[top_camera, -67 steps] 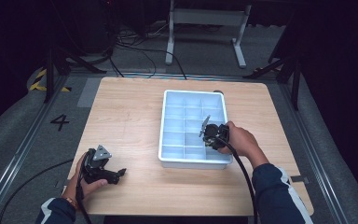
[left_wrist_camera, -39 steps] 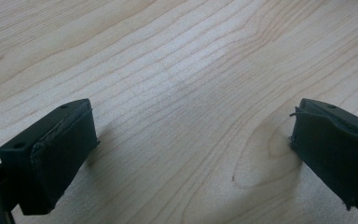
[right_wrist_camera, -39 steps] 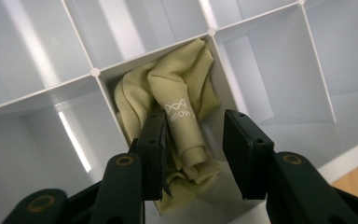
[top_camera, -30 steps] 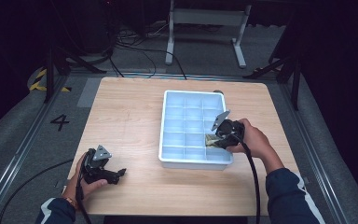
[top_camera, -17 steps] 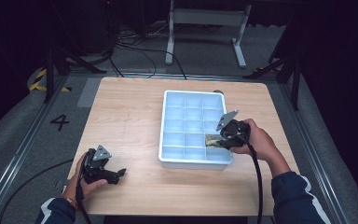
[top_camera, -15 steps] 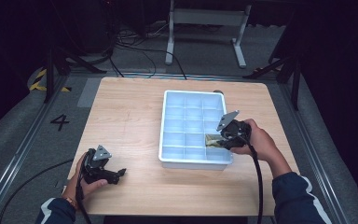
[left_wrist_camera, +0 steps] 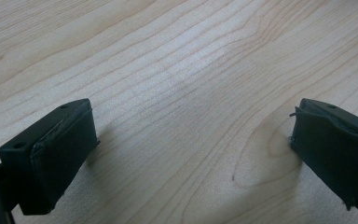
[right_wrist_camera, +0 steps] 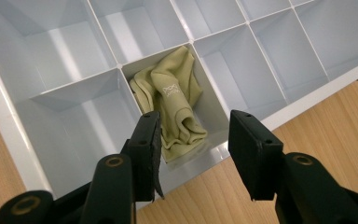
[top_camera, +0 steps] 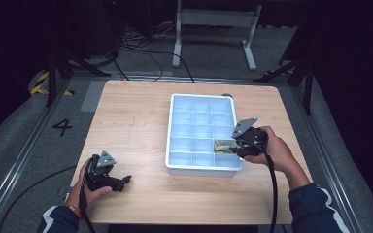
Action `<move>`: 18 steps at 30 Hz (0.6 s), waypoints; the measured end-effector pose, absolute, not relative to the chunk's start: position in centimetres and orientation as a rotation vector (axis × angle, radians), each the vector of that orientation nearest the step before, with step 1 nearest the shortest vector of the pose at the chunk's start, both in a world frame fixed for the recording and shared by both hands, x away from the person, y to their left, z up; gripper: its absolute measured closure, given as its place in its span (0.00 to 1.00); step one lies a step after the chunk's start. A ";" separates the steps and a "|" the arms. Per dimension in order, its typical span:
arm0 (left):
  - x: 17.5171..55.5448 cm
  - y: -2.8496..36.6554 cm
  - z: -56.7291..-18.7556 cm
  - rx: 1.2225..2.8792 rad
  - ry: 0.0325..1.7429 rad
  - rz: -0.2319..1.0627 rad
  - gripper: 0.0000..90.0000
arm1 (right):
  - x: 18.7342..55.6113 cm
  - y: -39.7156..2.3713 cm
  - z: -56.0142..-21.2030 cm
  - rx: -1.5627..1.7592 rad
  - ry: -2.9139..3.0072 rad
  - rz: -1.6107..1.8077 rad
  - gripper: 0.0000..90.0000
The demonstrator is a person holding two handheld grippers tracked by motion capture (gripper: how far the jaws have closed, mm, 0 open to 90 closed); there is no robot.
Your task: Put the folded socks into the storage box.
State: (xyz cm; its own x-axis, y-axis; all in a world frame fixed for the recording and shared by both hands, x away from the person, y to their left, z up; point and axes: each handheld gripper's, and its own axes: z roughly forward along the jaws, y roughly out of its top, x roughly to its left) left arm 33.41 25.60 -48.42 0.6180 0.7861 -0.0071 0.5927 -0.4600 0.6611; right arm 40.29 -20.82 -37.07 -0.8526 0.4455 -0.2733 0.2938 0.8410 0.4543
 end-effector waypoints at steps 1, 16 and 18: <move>33.4 25.6 -48.4 2.213 1.076 0.407 0.00 | 40.3 -20.9 -37.0 0.554 2.641 0.569 0.61; 33.4 25.6 -48.4 2.212 1.078 0.402 0.00 | 39.1 -23.3 -37.2 0.622 2.589 0.634 0.58; 33.4 25.6 -48.4 2.212 1.077 0.402 0.00 | 39.0 -23.7 -37.2 0.632 2.578 0.643 0.58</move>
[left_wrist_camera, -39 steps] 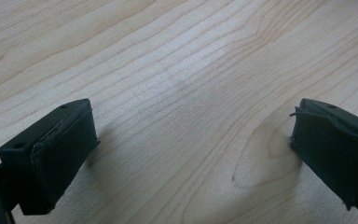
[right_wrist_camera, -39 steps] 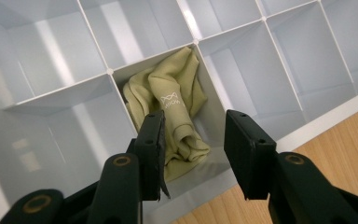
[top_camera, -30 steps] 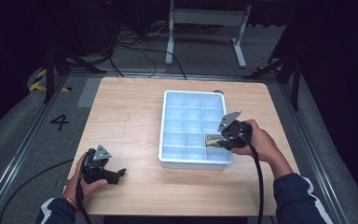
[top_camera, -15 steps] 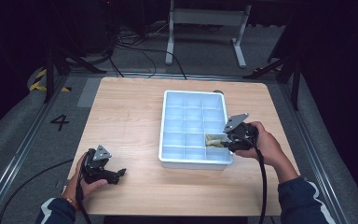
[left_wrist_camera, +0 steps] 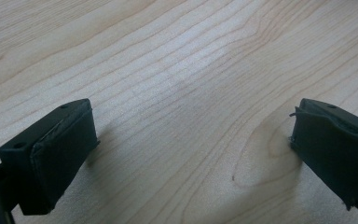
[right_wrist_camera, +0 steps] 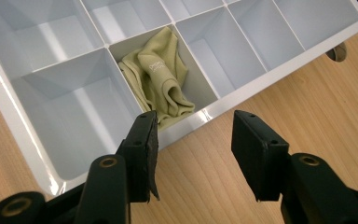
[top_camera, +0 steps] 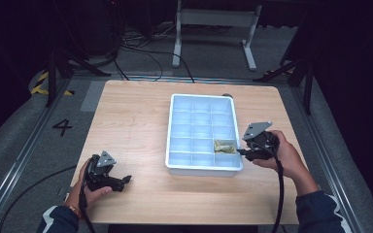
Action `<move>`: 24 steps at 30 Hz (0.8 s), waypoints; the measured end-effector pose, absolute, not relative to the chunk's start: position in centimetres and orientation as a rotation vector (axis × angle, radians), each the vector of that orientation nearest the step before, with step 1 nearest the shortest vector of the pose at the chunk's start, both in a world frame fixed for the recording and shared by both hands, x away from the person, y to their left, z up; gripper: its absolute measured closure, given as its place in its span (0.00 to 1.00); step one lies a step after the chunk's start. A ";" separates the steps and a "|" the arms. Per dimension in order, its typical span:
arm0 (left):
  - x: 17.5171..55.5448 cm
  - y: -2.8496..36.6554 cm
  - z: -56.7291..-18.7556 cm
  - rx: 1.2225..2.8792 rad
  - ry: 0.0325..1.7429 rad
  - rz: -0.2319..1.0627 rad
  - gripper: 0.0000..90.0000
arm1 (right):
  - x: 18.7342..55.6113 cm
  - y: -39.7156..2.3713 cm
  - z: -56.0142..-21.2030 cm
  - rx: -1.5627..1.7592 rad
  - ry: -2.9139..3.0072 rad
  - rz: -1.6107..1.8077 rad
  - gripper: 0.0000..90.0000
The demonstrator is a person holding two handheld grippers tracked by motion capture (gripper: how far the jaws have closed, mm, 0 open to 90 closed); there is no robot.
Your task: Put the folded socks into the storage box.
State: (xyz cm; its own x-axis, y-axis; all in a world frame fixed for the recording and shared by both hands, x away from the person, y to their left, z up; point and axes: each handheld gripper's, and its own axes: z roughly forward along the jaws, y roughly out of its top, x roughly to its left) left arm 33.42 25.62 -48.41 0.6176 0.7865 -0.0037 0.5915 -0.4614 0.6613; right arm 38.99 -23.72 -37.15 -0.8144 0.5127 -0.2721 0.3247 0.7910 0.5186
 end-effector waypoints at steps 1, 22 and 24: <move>33.4 25.6 -48.4 2.212 1.077 0.402 0.00 | 38.9 -23.9 -37.2 0.636 2.573 0.653 0.58; 33.4 25.6 -48.4 2.212 1.078 0.402 0.00 | 37.3 -27.4 -38.3 0.708 2.500 0.685 0.55; 33.4 25.6 -48.4 2.212 1.077 0.403 0.00 | 37.2 -27.8 -38.6 0.714 2.494 0.683 0.55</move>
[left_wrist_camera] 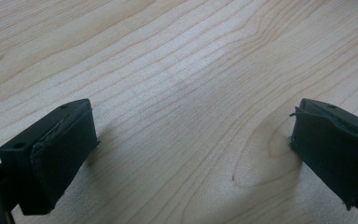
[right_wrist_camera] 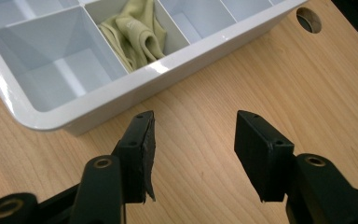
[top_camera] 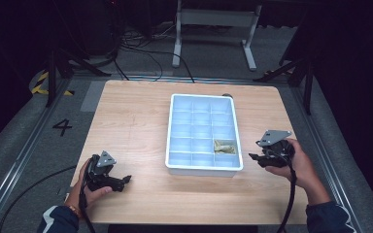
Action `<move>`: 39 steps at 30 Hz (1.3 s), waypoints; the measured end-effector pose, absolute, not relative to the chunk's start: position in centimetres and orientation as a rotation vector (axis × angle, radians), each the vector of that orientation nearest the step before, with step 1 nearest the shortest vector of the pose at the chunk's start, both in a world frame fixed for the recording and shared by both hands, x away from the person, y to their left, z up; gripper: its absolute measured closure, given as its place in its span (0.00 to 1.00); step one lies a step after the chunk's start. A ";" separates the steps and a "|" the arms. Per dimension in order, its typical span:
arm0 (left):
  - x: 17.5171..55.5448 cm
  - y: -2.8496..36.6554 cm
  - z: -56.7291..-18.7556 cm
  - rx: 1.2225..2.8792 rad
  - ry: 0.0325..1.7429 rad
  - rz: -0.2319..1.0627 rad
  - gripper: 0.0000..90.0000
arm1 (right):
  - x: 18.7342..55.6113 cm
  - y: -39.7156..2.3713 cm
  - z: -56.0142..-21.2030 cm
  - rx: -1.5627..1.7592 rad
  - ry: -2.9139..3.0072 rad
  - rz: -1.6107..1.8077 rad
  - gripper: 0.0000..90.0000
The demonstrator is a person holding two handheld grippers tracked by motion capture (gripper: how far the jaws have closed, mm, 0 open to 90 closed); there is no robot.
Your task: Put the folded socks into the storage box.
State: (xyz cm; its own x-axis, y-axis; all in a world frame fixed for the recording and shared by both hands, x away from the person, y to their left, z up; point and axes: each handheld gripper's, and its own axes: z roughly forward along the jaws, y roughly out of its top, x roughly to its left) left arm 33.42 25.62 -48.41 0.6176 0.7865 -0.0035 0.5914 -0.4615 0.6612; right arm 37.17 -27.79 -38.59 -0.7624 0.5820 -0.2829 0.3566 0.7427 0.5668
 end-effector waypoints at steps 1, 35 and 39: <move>33.4 25.6 -48.4 2.212 1.077 0.403 0.00 | 37.1 -27.9 -38.7 0.719 2.495 0.677 0.54; 33.4 25.6 -48.4 2.212 1.077 0.402 0.00 | 34.4 -31.8 -43.4 0.761 2.504 0.662 0.52; 33.4 25.6 -48.4 2.212 1.077 0.403 0.00 | 34.0 -32.7 -44.0 0.776 2.484 0.711 0.51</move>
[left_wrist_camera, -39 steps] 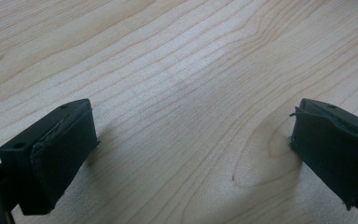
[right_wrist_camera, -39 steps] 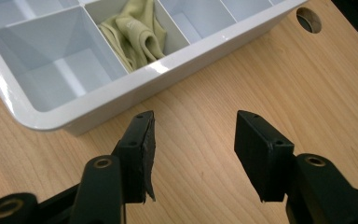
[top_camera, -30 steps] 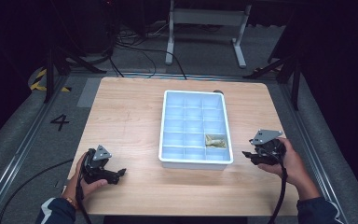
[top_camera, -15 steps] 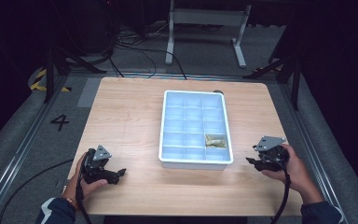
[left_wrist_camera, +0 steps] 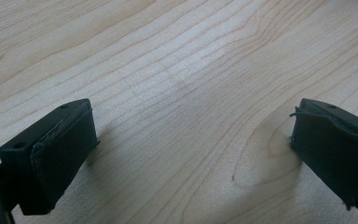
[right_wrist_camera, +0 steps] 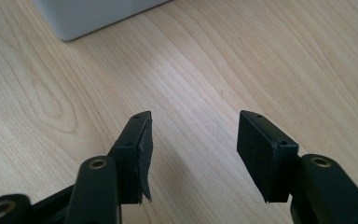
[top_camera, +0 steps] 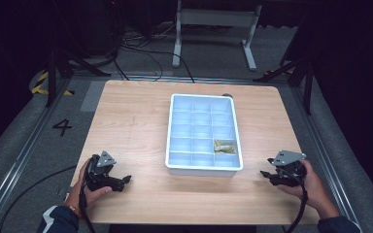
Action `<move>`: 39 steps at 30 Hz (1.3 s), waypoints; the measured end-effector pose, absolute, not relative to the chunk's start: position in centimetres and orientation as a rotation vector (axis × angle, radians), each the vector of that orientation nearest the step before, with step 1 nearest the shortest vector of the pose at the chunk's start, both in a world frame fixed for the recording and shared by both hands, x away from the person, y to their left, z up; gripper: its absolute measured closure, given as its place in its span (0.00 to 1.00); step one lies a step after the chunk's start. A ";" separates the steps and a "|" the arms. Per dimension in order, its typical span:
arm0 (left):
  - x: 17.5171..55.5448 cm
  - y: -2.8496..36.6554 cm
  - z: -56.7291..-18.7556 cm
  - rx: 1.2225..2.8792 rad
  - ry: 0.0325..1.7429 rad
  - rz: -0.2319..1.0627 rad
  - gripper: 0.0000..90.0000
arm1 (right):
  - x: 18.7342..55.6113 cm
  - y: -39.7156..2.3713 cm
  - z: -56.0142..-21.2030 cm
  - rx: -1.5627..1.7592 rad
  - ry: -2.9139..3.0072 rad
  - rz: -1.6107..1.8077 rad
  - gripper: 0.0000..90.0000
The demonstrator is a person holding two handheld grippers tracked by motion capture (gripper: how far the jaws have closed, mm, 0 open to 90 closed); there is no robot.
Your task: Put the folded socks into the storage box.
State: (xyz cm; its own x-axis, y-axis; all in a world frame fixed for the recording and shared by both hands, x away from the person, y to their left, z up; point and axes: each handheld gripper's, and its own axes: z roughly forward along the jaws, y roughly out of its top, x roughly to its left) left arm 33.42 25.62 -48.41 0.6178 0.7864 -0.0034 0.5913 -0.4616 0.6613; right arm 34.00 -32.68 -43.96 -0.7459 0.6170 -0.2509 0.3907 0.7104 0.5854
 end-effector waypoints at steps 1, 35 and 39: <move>33.4 25.6 -48.4 2.212 1.077 0.402 0.00 | 33.9 -32.9 -44.1 0.790 2.479 0.717 0.51; 33.4 25.6 -48.4 2.212 1.077 0.402 0.00 | 30.3 -39.5 -48.0 1.087 2.348 0.969 0.44; 33.4 25.6 -48.4 2.212 1.078 0.404 0.00 | 30.2 -40.1 -48.4 1.131 2.326 1.023 0.40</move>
